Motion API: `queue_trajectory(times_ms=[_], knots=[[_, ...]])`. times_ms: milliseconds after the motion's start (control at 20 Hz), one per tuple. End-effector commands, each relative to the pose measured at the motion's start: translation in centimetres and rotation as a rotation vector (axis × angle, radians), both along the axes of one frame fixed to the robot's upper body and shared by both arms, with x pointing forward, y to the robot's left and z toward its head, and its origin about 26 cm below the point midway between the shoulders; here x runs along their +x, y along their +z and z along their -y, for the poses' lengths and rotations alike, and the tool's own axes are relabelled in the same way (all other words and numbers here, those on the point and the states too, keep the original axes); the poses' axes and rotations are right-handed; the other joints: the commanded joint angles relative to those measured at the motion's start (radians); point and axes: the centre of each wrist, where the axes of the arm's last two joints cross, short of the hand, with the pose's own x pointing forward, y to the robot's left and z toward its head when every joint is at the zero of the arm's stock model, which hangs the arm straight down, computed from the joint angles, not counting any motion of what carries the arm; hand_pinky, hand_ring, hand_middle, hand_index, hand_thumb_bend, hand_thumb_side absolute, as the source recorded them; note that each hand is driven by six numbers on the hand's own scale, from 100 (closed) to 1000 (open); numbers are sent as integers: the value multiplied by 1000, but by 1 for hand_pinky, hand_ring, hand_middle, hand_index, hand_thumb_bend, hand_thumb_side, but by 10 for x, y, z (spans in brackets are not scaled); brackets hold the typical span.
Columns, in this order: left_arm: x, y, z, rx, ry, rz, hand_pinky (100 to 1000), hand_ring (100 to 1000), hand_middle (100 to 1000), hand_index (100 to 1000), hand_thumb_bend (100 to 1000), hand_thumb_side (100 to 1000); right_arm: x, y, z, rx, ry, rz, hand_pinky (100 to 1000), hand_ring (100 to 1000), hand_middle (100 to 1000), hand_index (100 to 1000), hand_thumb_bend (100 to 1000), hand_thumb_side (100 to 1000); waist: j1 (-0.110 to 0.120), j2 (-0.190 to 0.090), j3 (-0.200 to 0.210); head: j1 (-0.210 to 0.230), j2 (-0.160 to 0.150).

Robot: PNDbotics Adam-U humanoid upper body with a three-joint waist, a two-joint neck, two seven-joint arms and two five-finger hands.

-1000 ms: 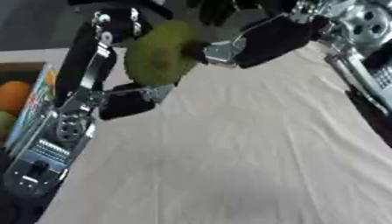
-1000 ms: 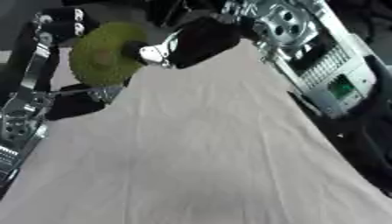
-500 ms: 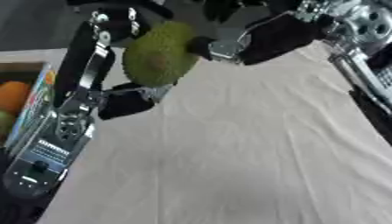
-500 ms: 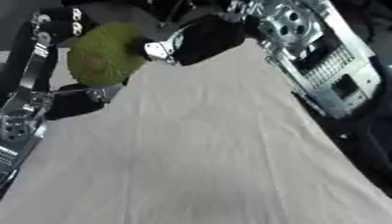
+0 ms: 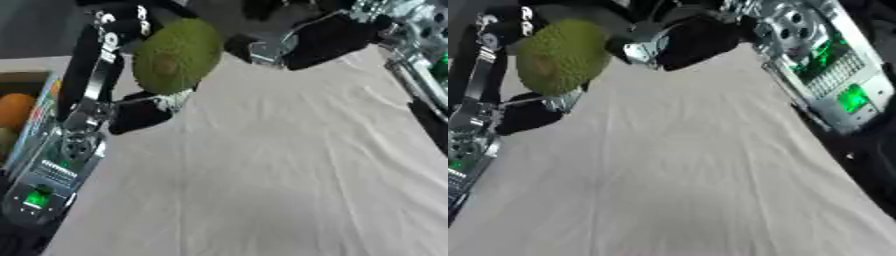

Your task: Pick up the objects with one hand, pass them to the other hand, and then place them into the box on the other side of the table.

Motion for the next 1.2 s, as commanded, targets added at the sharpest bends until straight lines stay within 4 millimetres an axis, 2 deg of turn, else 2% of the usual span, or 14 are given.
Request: queue_trajectory(times_ms=[50, 600, 1200], knots=[[1, 9, -11, -15, 27, 16, 501, 570, 433, 470, 308, 129, -4, 10, 9, 13, -19, 48, 681, 652, 547, 688, 421, 151, -1, -28, 0, 1, -9], [4, 7, -38, -51, 111, -42, 498, 575, 433, 470, 283, 141, -3, 14, 26, 103, -73, 90, 679, 651, 544, 687, 378, 147, 0, -31, 2, 1, -8], [2, 16, -88, -102, 244, -141, 497, 583, 434, 471, 266, 161, -1, 12, 60, 243, -252, 140, 669, 644, 536, 681, 341, 147, 6, -32, 9, 10, -2]])
